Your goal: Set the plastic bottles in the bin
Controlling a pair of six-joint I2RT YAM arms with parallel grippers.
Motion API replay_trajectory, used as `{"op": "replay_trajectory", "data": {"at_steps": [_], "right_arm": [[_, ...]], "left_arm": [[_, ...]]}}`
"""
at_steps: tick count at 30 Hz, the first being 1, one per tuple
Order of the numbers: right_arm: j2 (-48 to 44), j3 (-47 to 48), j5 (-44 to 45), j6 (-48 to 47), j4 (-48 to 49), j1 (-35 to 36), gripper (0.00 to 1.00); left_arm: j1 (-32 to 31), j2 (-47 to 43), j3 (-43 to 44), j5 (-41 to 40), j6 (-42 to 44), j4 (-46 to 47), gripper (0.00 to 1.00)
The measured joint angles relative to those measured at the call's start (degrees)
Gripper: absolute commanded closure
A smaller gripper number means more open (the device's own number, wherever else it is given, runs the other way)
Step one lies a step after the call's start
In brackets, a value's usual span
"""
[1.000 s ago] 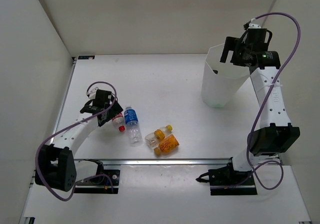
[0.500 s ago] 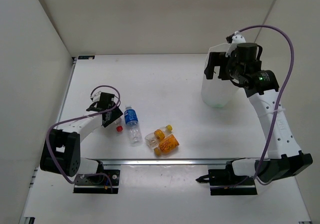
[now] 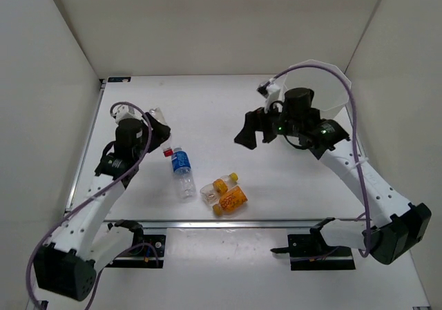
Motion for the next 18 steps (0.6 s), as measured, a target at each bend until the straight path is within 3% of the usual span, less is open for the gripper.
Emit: {"op": "replay_trajectory", "data": {"at_steps": [4,9,14,18], "right_arm": [[0.7,-6.6,-8.2,4.0,9.5,6.1,0.01],[2.0,-11.5,-12.8,9.4,23.4,12.4,0.01],[3.6,-16.3,-12.3,14.6,35.6,16.0,0.01],[6.8,-16.6,-10.5,16.6,39.2,18.1,0.03]], "left_arm": [[-6.3,-7.8,-0.9,5.0,-2.6,6.6,0.82],[-11.3,-9.3,-3.8,11.7,-7.9,14.6,0.85],[-16.8,-8.8,-7.6,13.6,-11.6,19.2,0.87],[-17.4,-9.1,-10.1,15.3,-13.4,23.7,0.86]]}}
